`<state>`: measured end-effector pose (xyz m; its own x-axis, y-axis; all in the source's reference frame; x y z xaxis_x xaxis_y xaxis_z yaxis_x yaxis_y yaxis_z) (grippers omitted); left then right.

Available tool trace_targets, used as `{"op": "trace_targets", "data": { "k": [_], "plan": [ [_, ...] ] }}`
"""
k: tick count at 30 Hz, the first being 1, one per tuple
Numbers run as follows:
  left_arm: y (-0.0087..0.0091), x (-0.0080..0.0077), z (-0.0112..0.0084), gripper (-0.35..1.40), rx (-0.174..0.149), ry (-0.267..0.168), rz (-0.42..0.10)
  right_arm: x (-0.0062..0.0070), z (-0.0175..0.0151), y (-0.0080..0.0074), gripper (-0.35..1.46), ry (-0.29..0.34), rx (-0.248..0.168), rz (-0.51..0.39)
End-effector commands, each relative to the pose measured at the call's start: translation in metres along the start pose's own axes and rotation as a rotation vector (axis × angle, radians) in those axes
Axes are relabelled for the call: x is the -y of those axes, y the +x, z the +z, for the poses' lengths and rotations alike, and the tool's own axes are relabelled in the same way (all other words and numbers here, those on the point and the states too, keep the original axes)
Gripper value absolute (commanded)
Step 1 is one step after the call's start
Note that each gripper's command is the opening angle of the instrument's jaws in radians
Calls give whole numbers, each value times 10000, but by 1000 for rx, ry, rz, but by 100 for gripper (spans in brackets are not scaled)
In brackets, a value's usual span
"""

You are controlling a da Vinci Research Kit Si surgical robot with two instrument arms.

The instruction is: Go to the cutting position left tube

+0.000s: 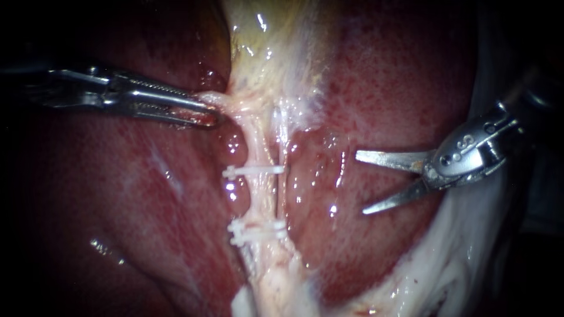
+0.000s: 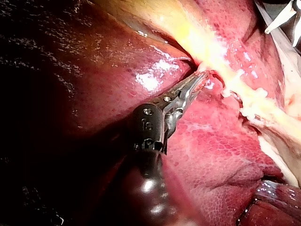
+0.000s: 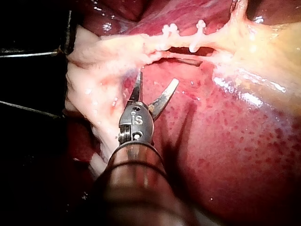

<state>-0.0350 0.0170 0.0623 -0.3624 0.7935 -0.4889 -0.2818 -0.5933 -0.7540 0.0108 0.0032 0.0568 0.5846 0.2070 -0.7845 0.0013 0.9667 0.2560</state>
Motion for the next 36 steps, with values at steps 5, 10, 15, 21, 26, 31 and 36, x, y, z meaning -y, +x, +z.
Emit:
{"op": "trace_targets", "data": {
  "k": [5,10,15,21,26,31,36],
  "plan": [
    [6,-3,-21,-35,-4,12,-3,0,0,-1,138,0,0,0],
    [21,-8,-61,-35,-34,25,-13,0,0,-1,138,0,0,0],
    [29,-16,-83,-35,-54,32,-22,0,1,0,138,-3,1,0],
    [34,-28,-80,-35,-65,35,-15,2,6,1,138,12,-5,-1],
    [37,-33,-76,-35,-67,42,-5,8,20,6,138,35,-12,15],
    [37,-34,-74,-35,-67,41,-5,16,42,10,138,61,-17,49],
    [37,-34,-73,-35,-66,39,-5,20,70,18,138,94,-17,92]
  ]
}}
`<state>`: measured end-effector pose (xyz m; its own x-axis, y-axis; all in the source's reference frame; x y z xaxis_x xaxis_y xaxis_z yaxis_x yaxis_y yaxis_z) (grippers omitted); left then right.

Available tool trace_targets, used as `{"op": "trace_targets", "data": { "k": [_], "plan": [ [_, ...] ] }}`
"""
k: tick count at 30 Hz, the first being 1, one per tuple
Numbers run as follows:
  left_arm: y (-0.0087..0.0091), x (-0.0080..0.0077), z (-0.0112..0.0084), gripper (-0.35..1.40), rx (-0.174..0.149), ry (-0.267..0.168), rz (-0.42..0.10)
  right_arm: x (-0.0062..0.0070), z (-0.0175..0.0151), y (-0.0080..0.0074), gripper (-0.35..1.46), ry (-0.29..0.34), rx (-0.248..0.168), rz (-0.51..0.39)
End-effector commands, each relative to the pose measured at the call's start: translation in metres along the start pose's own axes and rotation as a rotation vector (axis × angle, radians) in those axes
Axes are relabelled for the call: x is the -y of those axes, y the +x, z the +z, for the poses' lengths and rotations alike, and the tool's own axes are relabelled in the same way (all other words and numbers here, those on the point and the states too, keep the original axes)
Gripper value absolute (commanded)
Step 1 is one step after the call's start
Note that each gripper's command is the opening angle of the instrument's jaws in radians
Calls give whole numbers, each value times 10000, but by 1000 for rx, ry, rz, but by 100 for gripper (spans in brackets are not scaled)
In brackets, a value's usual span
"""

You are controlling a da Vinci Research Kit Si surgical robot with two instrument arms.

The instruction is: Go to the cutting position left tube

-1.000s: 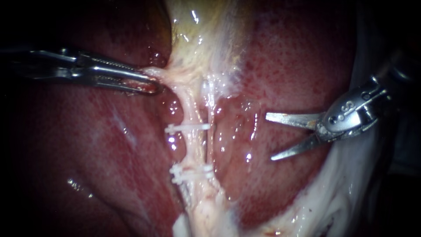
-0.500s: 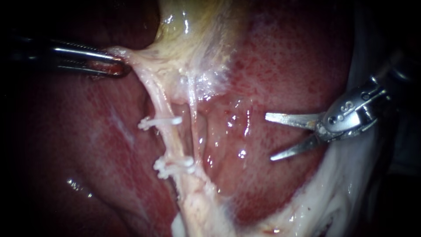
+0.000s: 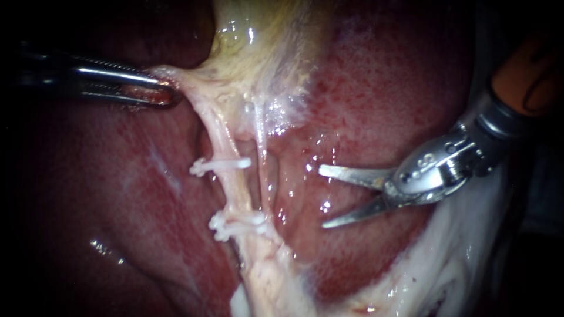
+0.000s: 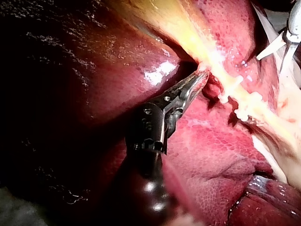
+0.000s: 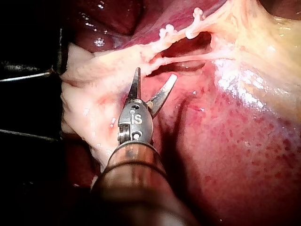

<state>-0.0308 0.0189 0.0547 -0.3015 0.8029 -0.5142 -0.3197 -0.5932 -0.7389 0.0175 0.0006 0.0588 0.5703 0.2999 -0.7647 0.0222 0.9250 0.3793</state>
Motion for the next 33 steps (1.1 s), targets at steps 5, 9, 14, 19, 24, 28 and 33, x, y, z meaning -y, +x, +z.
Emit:
{"op": "trace_targets", "data": {
  "k": [5,9,14,19,24,28,33],
  "plan": [
    [-2,0,2,-35,1,-3,1,-2,21,7,140,34,-12,37],
    [-4,0,5,-35,2,-4,2,-5,35,10,140,53,-27,57],
    [-4,0,5,-35,3,-7,2,-6,48,10,140,72,-30,68],
    [-4,0,6,-35,3,-7,2,-4,61,5,140,94,-30,72],
    [-4,0,6,-35,3,-7,2,-3,74,-1,138,122,-28,93],
    [-4,0,6,-35,3,-7,2,-6,82,-10,137,150,-23,115],
    [-4,0,6,-35,3,-6,2,-15,88,-21,135,181,-19,157]
  ]
}}
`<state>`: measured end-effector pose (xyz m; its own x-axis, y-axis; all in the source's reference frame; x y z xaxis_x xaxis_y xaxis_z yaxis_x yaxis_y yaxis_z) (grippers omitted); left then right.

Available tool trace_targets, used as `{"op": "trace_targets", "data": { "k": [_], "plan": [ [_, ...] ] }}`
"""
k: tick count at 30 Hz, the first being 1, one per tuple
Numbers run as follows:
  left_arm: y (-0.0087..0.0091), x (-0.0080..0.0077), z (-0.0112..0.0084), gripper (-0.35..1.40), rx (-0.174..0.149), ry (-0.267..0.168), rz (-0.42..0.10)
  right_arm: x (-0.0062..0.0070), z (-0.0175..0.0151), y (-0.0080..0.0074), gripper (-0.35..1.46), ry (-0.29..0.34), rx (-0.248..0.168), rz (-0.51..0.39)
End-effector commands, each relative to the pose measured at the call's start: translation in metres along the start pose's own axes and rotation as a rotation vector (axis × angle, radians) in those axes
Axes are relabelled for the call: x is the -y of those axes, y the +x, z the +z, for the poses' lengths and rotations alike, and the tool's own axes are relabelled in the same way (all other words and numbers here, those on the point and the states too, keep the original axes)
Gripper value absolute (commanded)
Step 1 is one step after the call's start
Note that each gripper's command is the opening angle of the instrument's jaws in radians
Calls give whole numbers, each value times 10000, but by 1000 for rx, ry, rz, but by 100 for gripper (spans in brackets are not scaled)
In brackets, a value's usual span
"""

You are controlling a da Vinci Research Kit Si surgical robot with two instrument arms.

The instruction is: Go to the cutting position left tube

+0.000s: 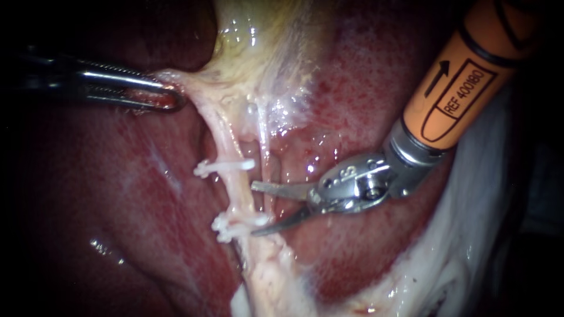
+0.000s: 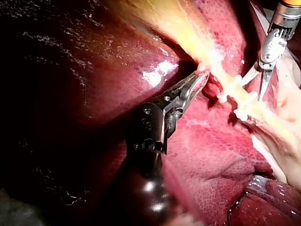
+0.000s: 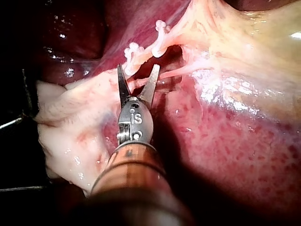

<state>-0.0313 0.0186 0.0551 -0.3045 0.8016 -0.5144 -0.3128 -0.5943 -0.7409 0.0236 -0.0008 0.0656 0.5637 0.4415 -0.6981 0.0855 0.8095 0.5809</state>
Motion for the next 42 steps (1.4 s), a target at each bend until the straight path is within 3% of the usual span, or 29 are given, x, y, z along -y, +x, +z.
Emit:
{"op": "trace_targets", "data": {
  "k": [1,12,21,42],
  "plan": [
    [0,0,0,-35,0,1,0,-2,1,-2,135,-3,-3,8],
    [0,0,1,-35,0,1,0,-16,9,-7,137,39,-44,73],
    [0,0,3,-35,-1,2,0,-20,18,0,137,143,-87,101],
    [-2,1,4,-35,0,0,1,-15,22,16,130,202,-76,138]
  ]
}}
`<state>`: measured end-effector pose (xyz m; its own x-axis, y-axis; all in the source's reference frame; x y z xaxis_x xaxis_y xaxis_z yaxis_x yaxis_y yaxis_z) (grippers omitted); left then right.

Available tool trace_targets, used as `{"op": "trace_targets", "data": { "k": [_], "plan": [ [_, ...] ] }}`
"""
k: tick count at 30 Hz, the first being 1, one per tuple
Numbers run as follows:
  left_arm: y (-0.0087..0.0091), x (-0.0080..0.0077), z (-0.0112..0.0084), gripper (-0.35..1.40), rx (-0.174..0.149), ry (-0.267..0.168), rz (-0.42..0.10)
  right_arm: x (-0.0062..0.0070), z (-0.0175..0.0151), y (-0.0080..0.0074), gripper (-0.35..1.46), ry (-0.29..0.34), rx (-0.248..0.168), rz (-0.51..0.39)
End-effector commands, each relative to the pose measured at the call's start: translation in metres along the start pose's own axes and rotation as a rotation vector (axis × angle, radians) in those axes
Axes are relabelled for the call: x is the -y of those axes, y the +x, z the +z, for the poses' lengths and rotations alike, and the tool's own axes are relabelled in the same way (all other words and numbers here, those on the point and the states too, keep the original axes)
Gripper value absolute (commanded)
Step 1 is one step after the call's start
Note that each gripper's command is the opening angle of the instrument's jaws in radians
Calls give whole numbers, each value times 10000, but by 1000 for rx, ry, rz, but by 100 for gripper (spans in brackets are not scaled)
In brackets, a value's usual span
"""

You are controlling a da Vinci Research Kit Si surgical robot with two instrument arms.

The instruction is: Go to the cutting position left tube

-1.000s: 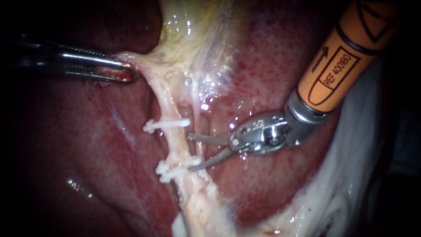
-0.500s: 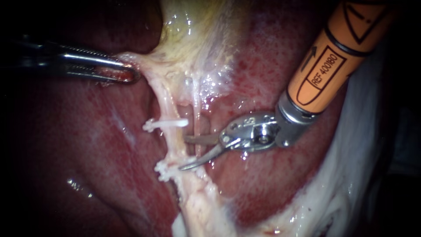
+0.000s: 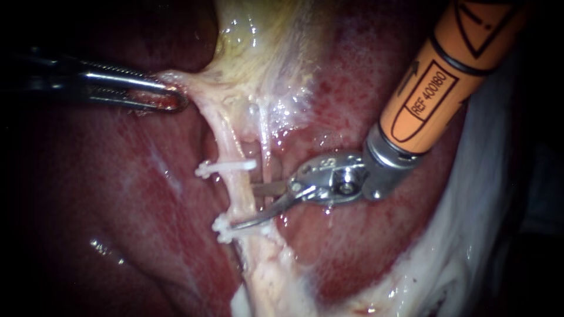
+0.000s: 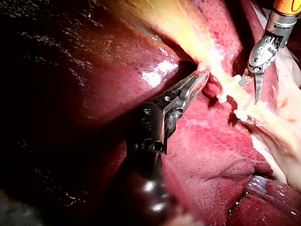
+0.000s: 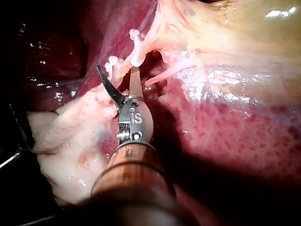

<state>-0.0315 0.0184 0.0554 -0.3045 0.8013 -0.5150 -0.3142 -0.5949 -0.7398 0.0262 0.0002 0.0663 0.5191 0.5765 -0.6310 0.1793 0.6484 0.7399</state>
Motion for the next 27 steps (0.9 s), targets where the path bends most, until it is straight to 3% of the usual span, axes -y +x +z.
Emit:
{"op": "trace_targets", "data": {
  "k": [1,7,17,27],
  "plan": [
    [0,0,1,-35,0,-2,0,-2,3,5,130,0,-1,1],
    [0,0,2,-35,0,-1,1,-5,15,12,132,2,-24,13],
    [-1,0,2,-35,0,-2,1,-5,29,23,132,62,-66,26],
    [-1,1,2,-35,0,-2,1,-12,45,35,130,62,-113,43]
  ]
}}
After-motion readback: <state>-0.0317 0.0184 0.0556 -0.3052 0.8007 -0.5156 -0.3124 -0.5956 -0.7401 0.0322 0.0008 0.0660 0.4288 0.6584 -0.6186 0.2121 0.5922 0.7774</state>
